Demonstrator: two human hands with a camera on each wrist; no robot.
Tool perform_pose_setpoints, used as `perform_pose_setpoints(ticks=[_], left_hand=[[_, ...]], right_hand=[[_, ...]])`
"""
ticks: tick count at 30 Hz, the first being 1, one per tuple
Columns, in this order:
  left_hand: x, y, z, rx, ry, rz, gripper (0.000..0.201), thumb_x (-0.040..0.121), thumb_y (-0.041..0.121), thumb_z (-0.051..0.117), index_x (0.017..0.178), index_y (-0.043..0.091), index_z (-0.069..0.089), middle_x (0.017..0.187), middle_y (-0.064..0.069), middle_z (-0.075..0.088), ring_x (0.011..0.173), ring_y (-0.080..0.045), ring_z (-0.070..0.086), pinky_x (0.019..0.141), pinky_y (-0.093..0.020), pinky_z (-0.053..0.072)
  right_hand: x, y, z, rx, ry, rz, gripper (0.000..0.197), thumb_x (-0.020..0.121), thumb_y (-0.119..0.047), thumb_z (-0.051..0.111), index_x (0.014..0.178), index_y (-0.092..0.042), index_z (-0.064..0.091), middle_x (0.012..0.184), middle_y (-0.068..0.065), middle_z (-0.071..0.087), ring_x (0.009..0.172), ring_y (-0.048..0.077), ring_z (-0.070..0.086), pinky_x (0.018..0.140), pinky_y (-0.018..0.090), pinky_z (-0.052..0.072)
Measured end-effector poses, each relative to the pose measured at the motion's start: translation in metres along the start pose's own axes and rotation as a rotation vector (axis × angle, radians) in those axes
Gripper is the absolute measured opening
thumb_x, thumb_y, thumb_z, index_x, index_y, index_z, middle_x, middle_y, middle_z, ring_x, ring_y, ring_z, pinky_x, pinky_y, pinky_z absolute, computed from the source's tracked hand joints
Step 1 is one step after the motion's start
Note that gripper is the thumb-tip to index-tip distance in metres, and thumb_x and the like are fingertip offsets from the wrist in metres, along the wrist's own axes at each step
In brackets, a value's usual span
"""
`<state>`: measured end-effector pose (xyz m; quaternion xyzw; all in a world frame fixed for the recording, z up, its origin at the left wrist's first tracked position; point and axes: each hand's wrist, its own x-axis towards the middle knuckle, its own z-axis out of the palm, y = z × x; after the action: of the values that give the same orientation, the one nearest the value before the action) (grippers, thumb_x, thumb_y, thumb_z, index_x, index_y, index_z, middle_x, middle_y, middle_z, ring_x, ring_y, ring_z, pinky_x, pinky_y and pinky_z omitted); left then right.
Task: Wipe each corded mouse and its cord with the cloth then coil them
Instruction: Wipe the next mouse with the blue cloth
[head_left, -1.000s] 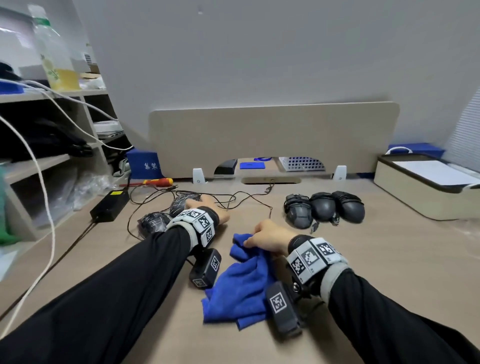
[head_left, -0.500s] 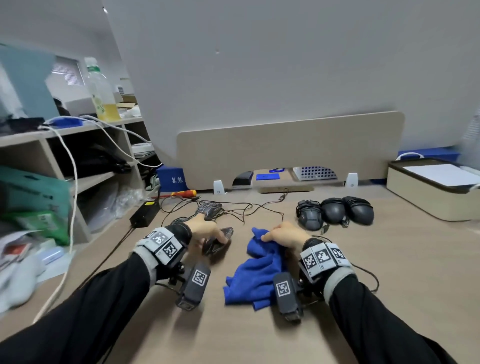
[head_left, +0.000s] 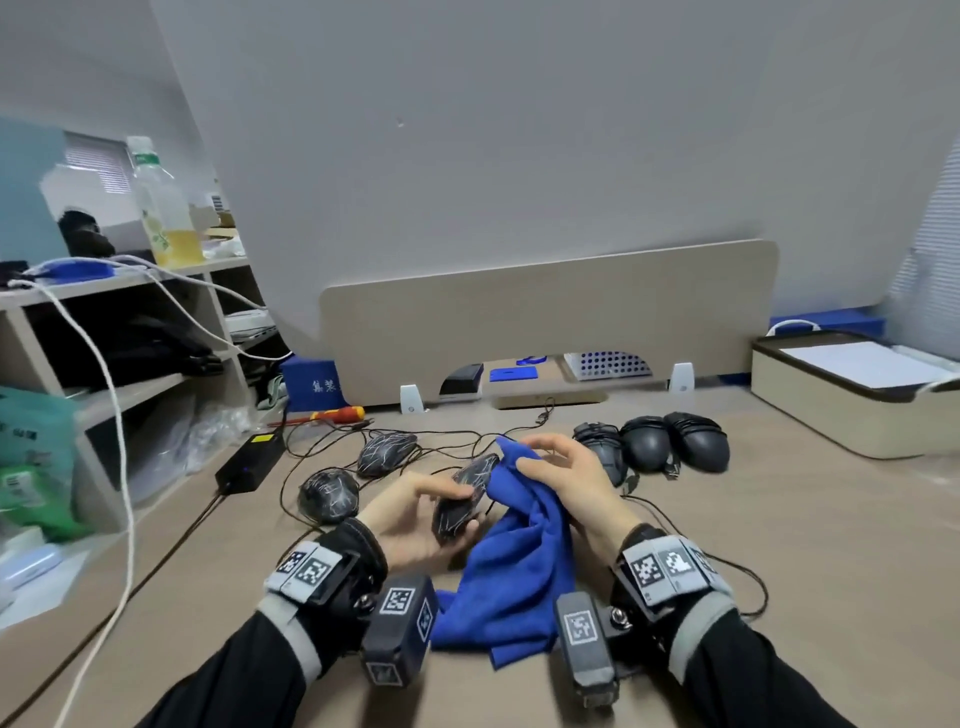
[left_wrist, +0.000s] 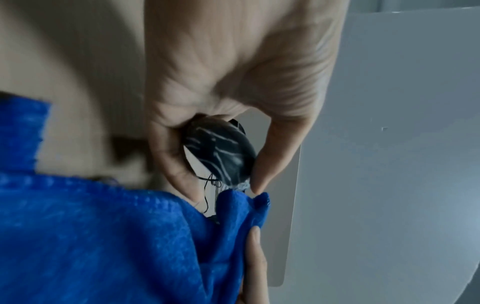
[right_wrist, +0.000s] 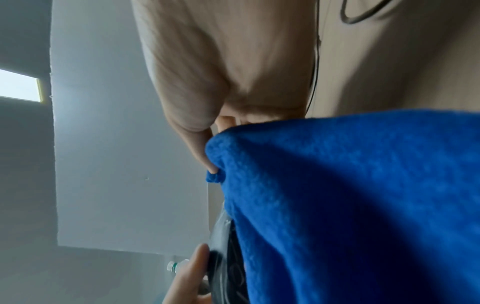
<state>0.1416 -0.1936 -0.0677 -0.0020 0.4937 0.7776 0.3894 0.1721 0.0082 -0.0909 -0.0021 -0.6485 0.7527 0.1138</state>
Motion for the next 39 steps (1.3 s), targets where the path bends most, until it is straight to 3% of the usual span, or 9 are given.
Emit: perform_pose_setpoints(ticks=[2, 6, 10, 14, 19, 22, 27, 31, 39], left_hand=[[0.007, -0.003, 0.000, -0.053, -0.067, -0.013, 0.071, 0.063, -0.006, 0.079, 0.130, -0.001, 0.056, 0.122, -0.022, 0.057, 0.098, -0.034, 0.063, 0.064, -0.033, 0.058], [0.019, -0.012, 0.001, -0.123, -0.133, -0.015, 0.059, 0.056, 0.004, 0.090, 0.110, 0.000, 0.067, 0.098, -0.020, 0.065, 0.075, -0.029, 0.066, 0.050, -0.027, 0.056], [0.023, -0.018, 0.002, -0.101, -0.140, 0.034, 0.035, 0.069, 0.023, 0.074, 0.100, 0.006, 0.071, 0.092, -0.014, 0.062, 0.064, -0.021, 0.058, 0.038, -0.019, 0.045], [0.027, -0.020, -0.002, -0.137, -0.148, 0.098, 0.039, 0.071, 0.026, 0.074, 0.104, 0.007, 0.067, 0.089, -0.011, 0.058, 0.063, -0.022, 0.058, 0.039, -0.019, 0.047], [0.030, -0.022, -0.009, -0.131, -0.105, 0.136, 0.040, 0.071, 0.022, 0.073, 0.107, 0.010, 0.062, 0.085, -0.007, 0.055, 0.059, -0.017, 0.053, 0.036, -0.015, 0.042], [0.027, -0.023, -0.007, -0.080, -0.138, 0.112, 0.035, 0.074, 0.022, 0.070, 0.103, 0.009, 0.058, 0.084, -0.009, 0.053, 0.058, -0.017, 0.052, 0.033, -0.015, 0.038], [0.023, -0.022, -0.007, -0.096, -0.156, 0.108, 0.032, 0.077, 0.023, 0.069, 0.104, 0.008, 0.060, 0.086, -0.009, 0.054, 0.059, -0.018, 0.055, 0.035, -0.016, 0.042], [0.020, -0.023, -0.008, -0.030, -0.209, 0.068, 0.039, 0.076, 0.020, 0.074, 0.108, 0.007, 0.056, 0.088, -0.013, 0.055, 0.066, -0.025, 0.062, 0.039, -0.020, 0.049], [0.017, -0.024, -0.006, 0.003, -0.239, 0.117, 0.040, 0.079, 0.026, 0.068, 0.115, 0.008, 0.063, 0.098, -0.019, 0.064, 0.084, -0.035, 0.069, 0.051, -0.026, 0.056]], right_hand=[[0.001, -0.002, 0.000, -0.084, 0.012, -0.039, 0.016, 0.087, 0.001, 0.068, 0.096, -0.011, 0.070, 0.092, 0.013, 0.074, 0.084, 0.022, 0.070, 0.080, 0.036, 0.057], [0.002, -0.004, 0.007, -0.239, 0.000, -0.163, 0.020, 0.087, 0.003, 0.066, 0.090, -0.015, 0.075, 0.079, -0.003, 0.074, 0.075, 0.010, 0.068, 0.071, 0.024, 0.056], [0.006, -0.003, 0.009, -0.462, -0.063, -0.340, 0.029, 0.089, -0.006, 0.066, 0.094, -0.033, 0.076, 0.093, -0.016, 0.076, 0.085, -0.001, 0.066, 0.083, 0.024, 0.053], [0.006, 0.001, 0.010, -0.559, -0.170, -0.393, 0.033, 0.093, -0.011, 0.066, 0.122, -0.023, 0.071, 0.114, -0.011, 0.073, 0.111, 0.002, 0.065, 0.098, 0.027, 0.050], [0.001, -0.001, 0.011, -0.543, -0.239, -0.346, 0.032, 0.091, -0.003, 0.066, 0.114, -0.023, 0.075, 0.099, 0.000, 0.078, 0.088, 0.004, 0.066, 0.083, 0.030, 0.055], [0.000, -0.005, 0.008, -0.412, -0.162, -0.338, 0.039, 0.090, 0.008, 0.059, 0.108, -0.024, 0.075, 0.089, -0.012, 0.076, 0.083, -0.005, 0.064, 0.081, 0.014, 0.051], [-0.006, -0.003, 0.013, -0.392, -0.214, -0.311, 0.040, 0.089, 0.012, 0.058, 0.108, -0.020, 0.073, 0.093, -0.019, 0.074, 0.085, -0.004, 0.063, 0.076, 0.011, 0.050], [-0.005, -0.005, 0.012, -0.268, -0.193, -0.288, 0.036, 0.092, 0.012, 0.053, 0.108, -0.011, 0.076, 0.106, -0.005, 0.076, 0.094, 0.003, 0.067, 0.086, 0.026, 0.058], [-0.011, -0.009, 0.017, -0.278, -0.245, -0.315, 0.036, 0.091, 0.012, 0.055, 0.105, -0.014, 0.076, 0.101, -0.011, 0.076, 0.094, -0.004, 0.067, 0.081, 0.012, 0.049]])
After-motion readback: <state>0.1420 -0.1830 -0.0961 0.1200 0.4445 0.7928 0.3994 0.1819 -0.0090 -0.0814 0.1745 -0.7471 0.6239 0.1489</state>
